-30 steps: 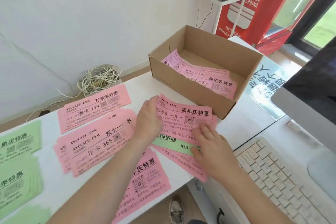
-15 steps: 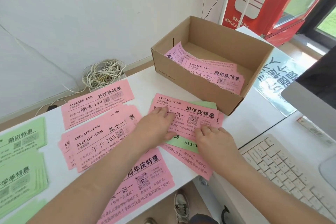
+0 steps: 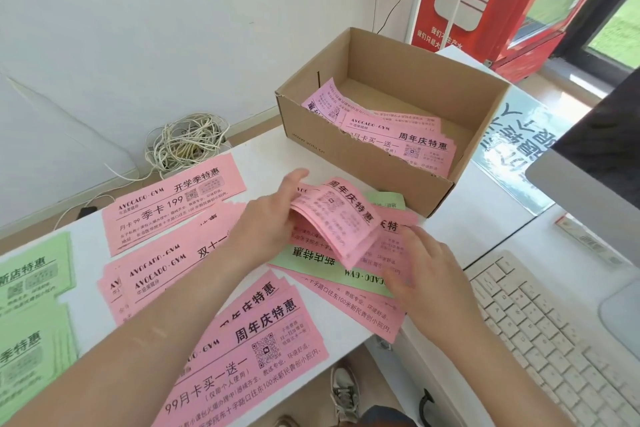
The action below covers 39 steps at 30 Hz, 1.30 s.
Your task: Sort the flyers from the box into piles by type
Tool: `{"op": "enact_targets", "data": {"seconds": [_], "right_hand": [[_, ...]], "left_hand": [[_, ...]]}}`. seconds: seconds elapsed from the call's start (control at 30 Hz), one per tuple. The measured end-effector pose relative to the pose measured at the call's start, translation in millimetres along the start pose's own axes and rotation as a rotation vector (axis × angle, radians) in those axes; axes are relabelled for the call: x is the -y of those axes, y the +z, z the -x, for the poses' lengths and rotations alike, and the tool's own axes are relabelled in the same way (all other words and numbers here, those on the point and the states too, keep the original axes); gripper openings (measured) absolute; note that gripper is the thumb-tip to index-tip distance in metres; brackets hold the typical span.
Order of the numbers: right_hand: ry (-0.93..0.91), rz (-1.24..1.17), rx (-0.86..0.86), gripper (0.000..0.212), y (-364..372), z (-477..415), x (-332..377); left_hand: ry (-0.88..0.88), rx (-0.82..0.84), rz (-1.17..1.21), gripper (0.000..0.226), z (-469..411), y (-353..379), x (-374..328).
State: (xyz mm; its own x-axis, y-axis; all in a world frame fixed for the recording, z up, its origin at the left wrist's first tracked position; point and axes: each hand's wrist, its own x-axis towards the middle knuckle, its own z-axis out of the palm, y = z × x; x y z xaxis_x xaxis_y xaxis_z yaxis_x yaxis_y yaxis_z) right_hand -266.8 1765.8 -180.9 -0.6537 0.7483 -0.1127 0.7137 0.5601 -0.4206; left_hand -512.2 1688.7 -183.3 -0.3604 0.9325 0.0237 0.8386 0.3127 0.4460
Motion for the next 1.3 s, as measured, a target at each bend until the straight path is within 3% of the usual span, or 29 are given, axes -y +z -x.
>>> {"op": "enact_targets", "data": {"seconds": [0.07, 0.13, 0.3, 0.53, 0.63, 0.73, 0.9, 1.03, 1.1, 1.2, 1.3], "right_hand": [[-0.038, 0.143, 0.082, 0.058, 1, -3, 2], [-0.092, 0.298, 0.093, 0.044, -2, -9, 4], [-0.206, 0.539, 0.193, 0.026, -9, -21, 12], [-0.216, 0.39, 0.229, 0.023, -18, -23, 0], [-0.203, 0.365, 0.234, 0.023, -17, -19, -1], [-0.188, 0.282, 0.2, 0.031, -19, -17, -4], [-0.056, -0.118, 0.119, 0.075, -20, -13, -10], [0.223, -0.599, 0.1, 0.067, -27, -10, -7], [0.358, -0.906, 0.032, 0.06, -28, -9, -6], [0.423, -1.112, -0.039, 0.056, -26, -9, -2], [0.379, -1.276, 0.087, 0.056, -24, -9, 3]], "left_hand": [[-0.002, -0.047, 0.136, 0.078, 2, -4, -2], [-0.006, -0.065, 0.132, 0.079, 0, -5, -2], [-0.138, 0.071, 0.051, 0.031, -17, -12, -1], [0.187, 0.331, -0.486, 0.03, -19, -12, -35], [0.325, 0.396, -0.713, 0.061, -13, 1, -46], [0.333, 0.417, -0.835, 0.065, -11, 10, -51], [0.349, 0.41, -0.881, 0.05, -11, 11, -47], [0.307, 0.397, -0.789, 0.038, -15, 0, -46], [0.315, 0.41, -0.777, 0.046, -14, -2, -47], [0.332, 0.407, -0.785, 0.062, -11, -1, -51], [0.346, 0.414, -0.789, 0.063, -8, 2, -56]]}}
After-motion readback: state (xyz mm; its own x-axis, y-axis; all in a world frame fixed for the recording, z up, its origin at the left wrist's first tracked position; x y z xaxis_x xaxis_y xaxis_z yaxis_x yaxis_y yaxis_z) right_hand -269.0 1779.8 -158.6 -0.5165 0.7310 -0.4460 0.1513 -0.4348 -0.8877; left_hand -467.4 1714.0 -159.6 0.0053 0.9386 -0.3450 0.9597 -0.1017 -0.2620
